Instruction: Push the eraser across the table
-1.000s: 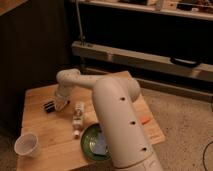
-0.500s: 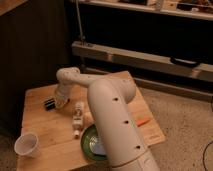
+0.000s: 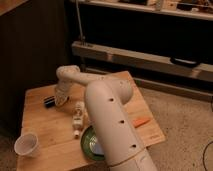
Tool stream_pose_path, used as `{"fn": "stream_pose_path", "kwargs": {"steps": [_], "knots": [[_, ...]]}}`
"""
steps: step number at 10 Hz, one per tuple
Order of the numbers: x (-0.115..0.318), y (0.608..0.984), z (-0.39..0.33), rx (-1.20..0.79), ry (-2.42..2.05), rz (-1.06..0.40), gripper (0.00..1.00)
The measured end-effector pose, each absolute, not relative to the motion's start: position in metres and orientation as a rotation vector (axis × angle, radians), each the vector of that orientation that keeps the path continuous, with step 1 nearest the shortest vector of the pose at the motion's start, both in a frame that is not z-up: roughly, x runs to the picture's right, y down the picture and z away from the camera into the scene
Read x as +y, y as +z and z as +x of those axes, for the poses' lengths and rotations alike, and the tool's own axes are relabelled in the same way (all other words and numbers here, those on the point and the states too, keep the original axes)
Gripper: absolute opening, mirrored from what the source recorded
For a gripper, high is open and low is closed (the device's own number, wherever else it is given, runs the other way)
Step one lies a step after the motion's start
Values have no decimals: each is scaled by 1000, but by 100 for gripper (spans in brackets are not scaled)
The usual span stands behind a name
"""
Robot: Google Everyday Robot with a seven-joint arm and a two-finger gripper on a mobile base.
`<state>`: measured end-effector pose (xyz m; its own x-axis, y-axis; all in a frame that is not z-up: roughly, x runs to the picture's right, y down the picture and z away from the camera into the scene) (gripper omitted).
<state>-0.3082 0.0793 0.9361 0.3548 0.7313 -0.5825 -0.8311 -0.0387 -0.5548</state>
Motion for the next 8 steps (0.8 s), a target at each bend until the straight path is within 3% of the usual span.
{"fn": "stream_pose_path", "kwargs": {"steps": [4,8], "knots": [[63,945,-302,158,1298,-980,0],[62,945,-304,156,1287,-1002,10]]}}
